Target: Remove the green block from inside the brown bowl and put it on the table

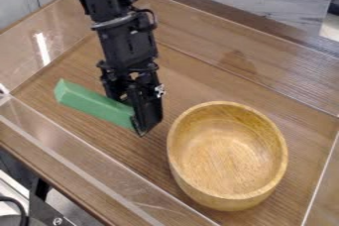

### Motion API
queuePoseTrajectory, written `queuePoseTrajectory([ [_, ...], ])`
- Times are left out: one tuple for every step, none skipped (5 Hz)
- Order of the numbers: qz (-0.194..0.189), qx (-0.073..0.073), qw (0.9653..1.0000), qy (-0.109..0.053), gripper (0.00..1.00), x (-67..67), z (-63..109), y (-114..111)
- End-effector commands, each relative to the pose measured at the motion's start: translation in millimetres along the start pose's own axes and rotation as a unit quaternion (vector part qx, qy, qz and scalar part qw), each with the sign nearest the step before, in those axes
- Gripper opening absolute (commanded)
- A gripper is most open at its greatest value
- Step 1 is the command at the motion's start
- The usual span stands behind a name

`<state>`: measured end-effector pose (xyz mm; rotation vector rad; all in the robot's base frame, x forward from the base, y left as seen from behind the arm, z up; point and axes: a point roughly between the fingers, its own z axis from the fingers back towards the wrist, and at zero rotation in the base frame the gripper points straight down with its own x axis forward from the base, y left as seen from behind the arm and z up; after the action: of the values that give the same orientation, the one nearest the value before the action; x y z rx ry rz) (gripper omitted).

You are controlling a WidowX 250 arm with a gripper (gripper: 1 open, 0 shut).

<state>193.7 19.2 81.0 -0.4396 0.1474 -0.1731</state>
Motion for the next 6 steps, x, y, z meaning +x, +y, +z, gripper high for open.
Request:
queuePoseTrajectory([
  [-0.003,0.011,0.9997,-0.021,0.00,7.3,13.0,2.6],
  [-0.001,0.009,0.9998,-0.017,0.00,7.6,13.0,3.7],
  [0.001,0.007,0.9999,-0.014,0.00,7.8,12.7,4.9],
  [0.003,0.004,0.9999,-0.011,0.00,7.9,12.8,6.0],
  [0.005,0.002,1.0000,-0.007,0.00,7.9,12.6,7.2],
  [0.006,0.000,1.0000,-0.003,0.00,7.9,12.5,8.5],
])
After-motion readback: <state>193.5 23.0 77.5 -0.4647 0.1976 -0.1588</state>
